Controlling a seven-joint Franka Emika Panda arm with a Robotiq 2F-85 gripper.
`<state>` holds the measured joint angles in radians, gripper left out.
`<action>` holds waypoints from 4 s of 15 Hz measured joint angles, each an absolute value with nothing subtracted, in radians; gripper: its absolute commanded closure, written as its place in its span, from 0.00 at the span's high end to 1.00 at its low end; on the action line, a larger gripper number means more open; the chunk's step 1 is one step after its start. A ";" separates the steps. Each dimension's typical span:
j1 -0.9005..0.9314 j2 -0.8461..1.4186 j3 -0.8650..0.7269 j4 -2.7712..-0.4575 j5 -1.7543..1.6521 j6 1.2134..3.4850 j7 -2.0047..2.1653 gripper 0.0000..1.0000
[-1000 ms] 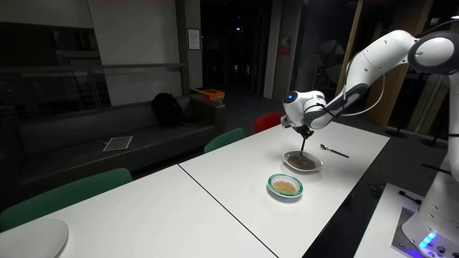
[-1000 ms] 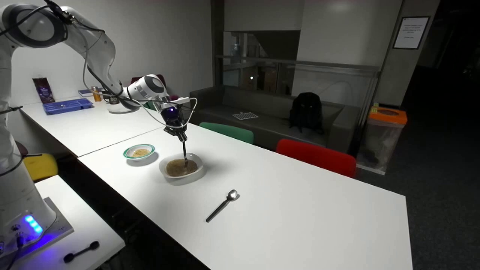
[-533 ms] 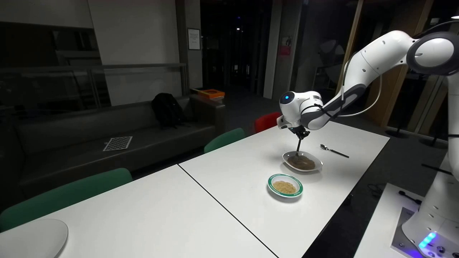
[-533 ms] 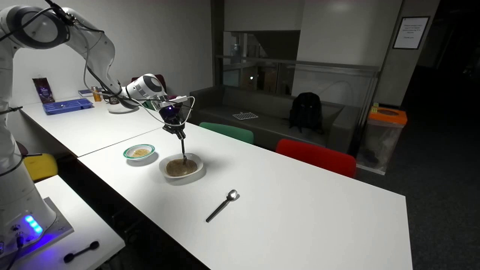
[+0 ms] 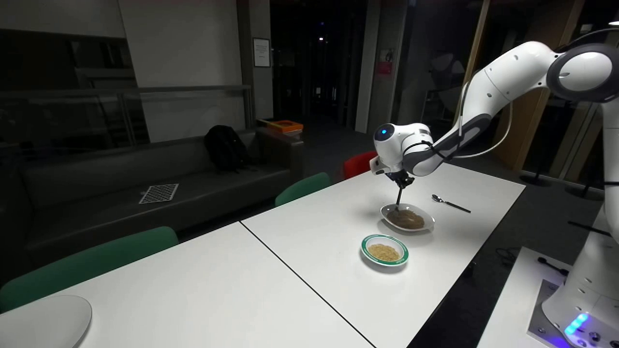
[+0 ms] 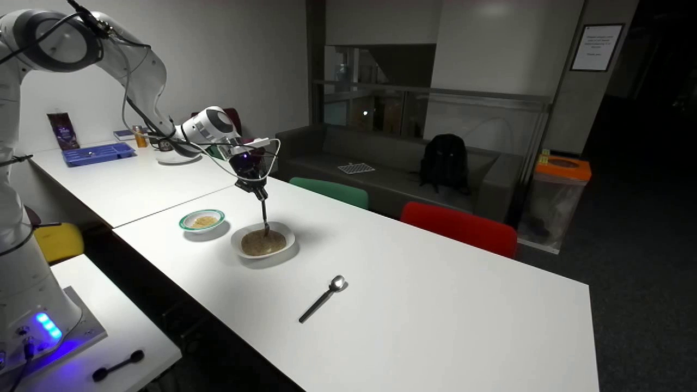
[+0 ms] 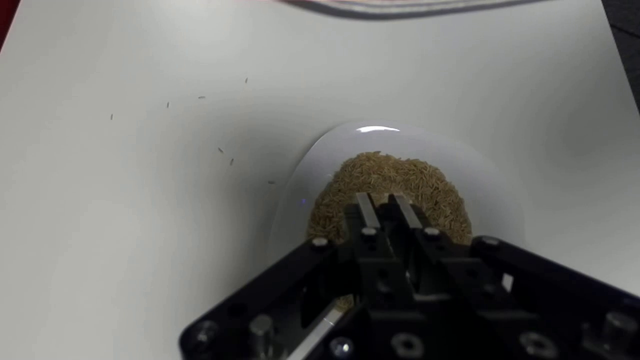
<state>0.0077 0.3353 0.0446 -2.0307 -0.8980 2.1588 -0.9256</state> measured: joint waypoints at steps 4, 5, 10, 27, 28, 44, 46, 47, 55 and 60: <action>0.010 0.336 0.045 -2.031 -0.900 2.158 -0.931 0.03; 0.010 0.336 0.045 -2.031 -0.901 2.158 -0.932 0.03; 0.010 0.331 0.040 -2.028 -0.928 2.148 -0.932 0.03; -0.019 0.320 -0.020 -2.029 -0.956 2.116 -0.932 0.03; -0.023 0.320 -0.021 -2.031 -0.956 2.116 -0.932 0.03; -0.032 0.332 -0.021 -2.046 -0.955 2.116 -0.932 0.03; -0.031 0.332 -0.016 -2.046 -0.955 2.116 -0.932 0.03; -0.029 0.332 -0.014 -2.046 -0.955 2.116 -0.932 0.03; -0.026 0.333 0.009 -2.045 -0.954 2.118 -0.932 0.03; -0.024 0.333 0.024 -2.043 -0.952 2.122 -0.932 0.03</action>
